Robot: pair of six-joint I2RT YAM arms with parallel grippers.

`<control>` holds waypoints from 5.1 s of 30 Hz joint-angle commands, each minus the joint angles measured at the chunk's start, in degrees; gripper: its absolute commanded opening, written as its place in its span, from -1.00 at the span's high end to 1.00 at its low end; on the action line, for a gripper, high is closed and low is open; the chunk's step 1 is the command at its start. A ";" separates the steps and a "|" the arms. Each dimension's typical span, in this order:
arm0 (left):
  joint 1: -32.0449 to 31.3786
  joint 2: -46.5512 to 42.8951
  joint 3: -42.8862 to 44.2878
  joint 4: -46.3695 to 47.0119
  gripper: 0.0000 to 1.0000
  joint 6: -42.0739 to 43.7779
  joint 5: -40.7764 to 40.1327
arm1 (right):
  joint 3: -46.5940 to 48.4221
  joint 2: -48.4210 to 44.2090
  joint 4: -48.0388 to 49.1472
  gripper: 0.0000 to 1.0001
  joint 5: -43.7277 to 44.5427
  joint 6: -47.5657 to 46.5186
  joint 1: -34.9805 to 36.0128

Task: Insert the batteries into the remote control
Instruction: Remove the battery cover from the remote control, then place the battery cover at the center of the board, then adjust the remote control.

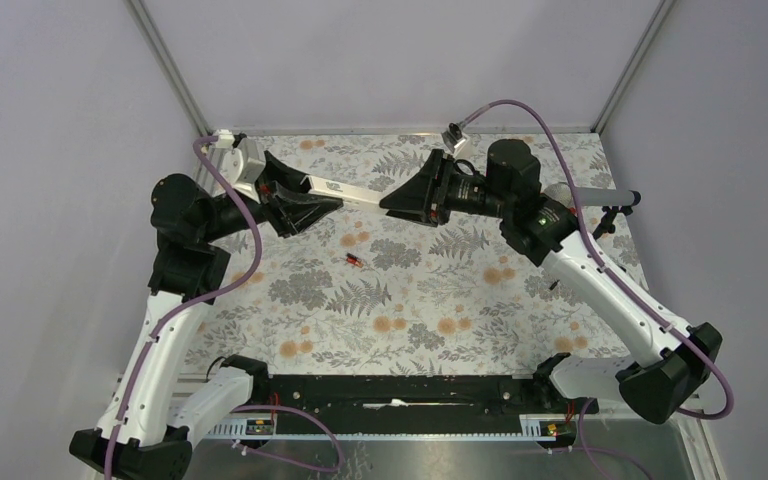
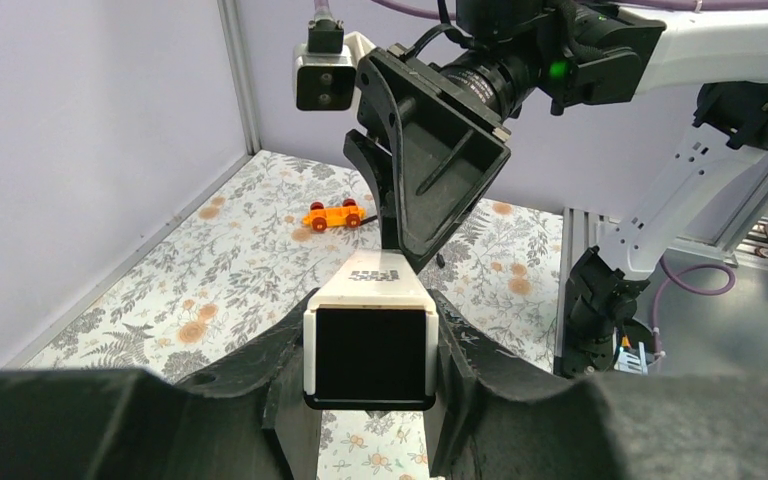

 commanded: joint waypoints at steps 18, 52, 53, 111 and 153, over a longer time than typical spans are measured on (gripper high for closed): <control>0.16 -0.44 1.87 -1.70 1.00 2.80 1.93 | 3.21 1.19 -1.31 0.45 0.37 -3.29 -0.24; 1.78 -4.00 -9.64 -10.83 1.00 9.34 -8.58 | -8.43 -12.50 10.43 1.00 17.36 -6.21 -0.84; 1.82 -4.16 -10.50 -10.79 1.00 9.42 -9.15 | -8.28 -12.49 8.18 1.00 18.33 -7.49 -0.87; 1.83 -9.26 -15.16 -9.44 1.00 4.06 -11.99 | -22.49 -12.70 -16.62 -0.33 33.69 -28.64 -2.95; -3.93 -11.42 1.47 1.36 1.00 -10.19 18.90 | 10.55 0.40 -0.91 -0.99 -24.66 -43.08 13.07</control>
